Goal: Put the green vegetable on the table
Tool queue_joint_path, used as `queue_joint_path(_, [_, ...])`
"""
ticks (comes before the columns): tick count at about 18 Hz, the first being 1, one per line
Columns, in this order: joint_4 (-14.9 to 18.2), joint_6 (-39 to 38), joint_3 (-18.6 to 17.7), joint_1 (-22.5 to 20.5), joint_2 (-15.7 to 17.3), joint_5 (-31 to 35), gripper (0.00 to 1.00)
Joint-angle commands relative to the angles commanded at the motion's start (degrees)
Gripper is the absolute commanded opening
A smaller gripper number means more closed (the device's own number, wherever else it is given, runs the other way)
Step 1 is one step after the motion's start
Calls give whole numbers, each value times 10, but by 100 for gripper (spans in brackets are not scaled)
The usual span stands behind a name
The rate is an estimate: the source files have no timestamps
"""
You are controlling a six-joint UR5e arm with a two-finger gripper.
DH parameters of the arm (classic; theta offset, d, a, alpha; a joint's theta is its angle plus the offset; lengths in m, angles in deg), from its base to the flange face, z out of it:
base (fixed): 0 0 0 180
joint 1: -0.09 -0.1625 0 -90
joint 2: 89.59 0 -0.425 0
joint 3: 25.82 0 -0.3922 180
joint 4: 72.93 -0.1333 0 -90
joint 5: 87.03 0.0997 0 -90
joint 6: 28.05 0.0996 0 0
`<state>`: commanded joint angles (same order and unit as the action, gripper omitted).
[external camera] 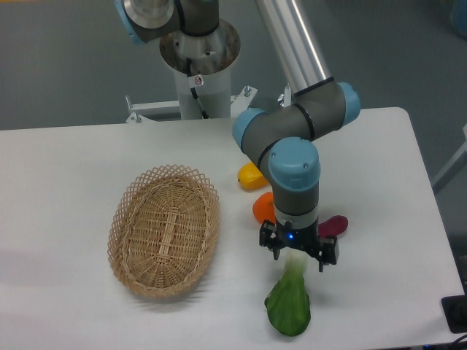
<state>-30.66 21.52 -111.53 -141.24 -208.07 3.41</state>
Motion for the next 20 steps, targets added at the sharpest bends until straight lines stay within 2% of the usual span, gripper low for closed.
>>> queue_joint_path(2, [6, 1, 36, -7, 10, 2, 100])
queue_joint_path(5, [12, 32, 49, -37, 41, 1, 100])
queue_joint_path(6, [25, 59, 50, -49, 54, -3, 100])
queue_joint_path(9, [94, 179, 54, -97, 89, -7, 100])
queue_joint_path(13, [148, 299, 53, -169, 102, -38, 100])
queue_joint_path(15, [179, 370, 52, -192, 125, -39, 100])
queue_joint_path(17, [214, 437, 50, -211, 132, -36, 100])
queue_joint_path(18, [229, 460, 49, -221, 143, -38, 100])
queue_joint_path(20, [239, 475, 48, -234, 147, -41, 100])
